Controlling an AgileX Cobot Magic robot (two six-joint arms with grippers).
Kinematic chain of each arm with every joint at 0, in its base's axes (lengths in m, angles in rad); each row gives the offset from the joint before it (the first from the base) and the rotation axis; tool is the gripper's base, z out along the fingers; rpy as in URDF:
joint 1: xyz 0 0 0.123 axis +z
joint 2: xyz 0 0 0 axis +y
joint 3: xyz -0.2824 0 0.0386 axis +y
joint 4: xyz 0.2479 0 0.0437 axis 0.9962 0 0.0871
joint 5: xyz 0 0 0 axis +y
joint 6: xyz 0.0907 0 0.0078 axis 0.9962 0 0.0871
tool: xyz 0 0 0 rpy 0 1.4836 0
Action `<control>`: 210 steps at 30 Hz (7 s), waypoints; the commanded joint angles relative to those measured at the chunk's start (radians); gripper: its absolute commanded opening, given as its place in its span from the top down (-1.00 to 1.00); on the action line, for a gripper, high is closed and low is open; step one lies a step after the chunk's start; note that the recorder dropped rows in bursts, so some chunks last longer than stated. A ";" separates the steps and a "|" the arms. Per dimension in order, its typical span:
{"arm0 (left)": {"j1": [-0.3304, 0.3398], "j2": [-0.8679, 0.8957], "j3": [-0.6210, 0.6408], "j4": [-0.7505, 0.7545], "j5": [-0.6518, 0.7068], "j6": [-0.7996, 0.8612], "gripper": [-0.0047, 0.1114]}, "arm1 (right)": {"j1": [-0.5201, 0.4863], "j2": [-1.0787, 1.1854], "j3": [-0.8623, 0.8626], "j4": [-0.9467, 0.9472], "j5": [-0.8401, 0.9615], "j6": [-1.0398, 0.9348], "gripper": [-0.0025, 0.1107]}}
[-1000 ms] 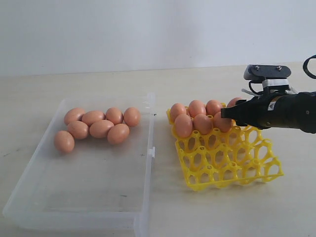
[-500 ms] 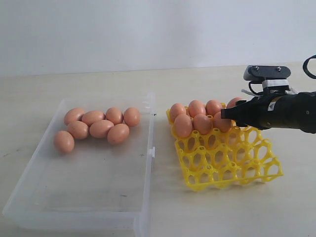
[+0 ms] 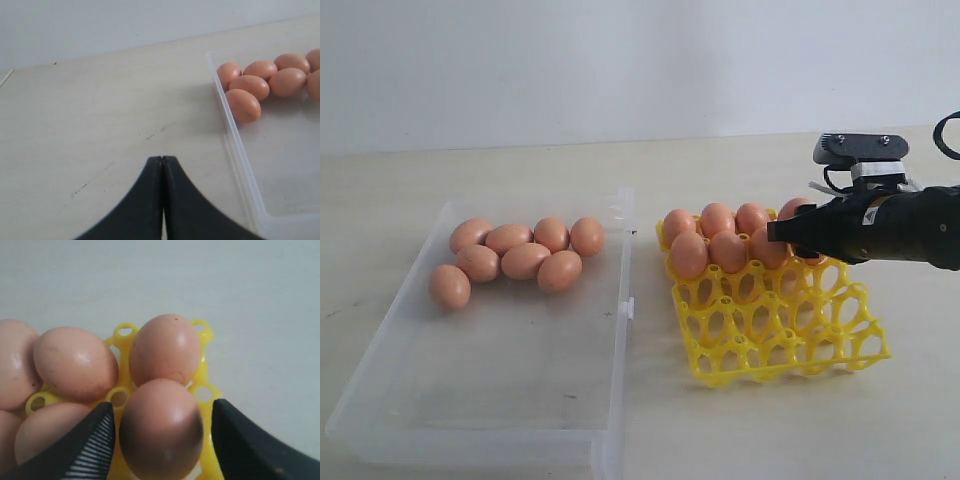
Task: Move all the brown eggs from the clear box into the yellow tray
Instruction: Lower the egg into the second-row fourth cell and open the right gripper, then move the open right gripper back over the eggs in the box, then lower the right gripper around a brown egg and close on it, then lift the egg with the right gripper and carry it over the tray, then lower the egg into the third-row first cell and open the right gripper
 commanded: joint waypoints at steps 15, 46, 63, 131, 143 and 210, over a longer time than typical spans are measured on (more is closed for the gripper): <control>-0.005 -0.006 -0.004 -0.001 -0.006 -0.005 0.92 | -0.005 -0.107 -0.004 -0.003 0.012 0.000 -0.05; -0.005 -0.006 -0.004 -0.001 -0.006 -0.005 0.92 | 0.397 -0.156 -0.411 -0.008 0.518 -0.034 0.78; -0.005 -0.006 -0.004 -0.001 -0.006 -0.005 0.92 | 0.526 0.341 -1.058 0.416 1.134 -0.317 0.24; -0.005 -0.006 -0.004 -0.001 -0.006 -0.005 0.92 | 0.489 0.611 -1.253 0.121 1.168 0.129 0.00; -0.005 -0.006 -0.004 -0.001 -0.006 -0.005 0.92 | 0.493 0.604 -1.292 0.132 1.137 0.013 0.89; -0.005 -0.006 -0.004 -0.001 -0.006 -0.006 0.92 | 0.273 -0.157 0.008 0.121 0.022 -0.177 0.96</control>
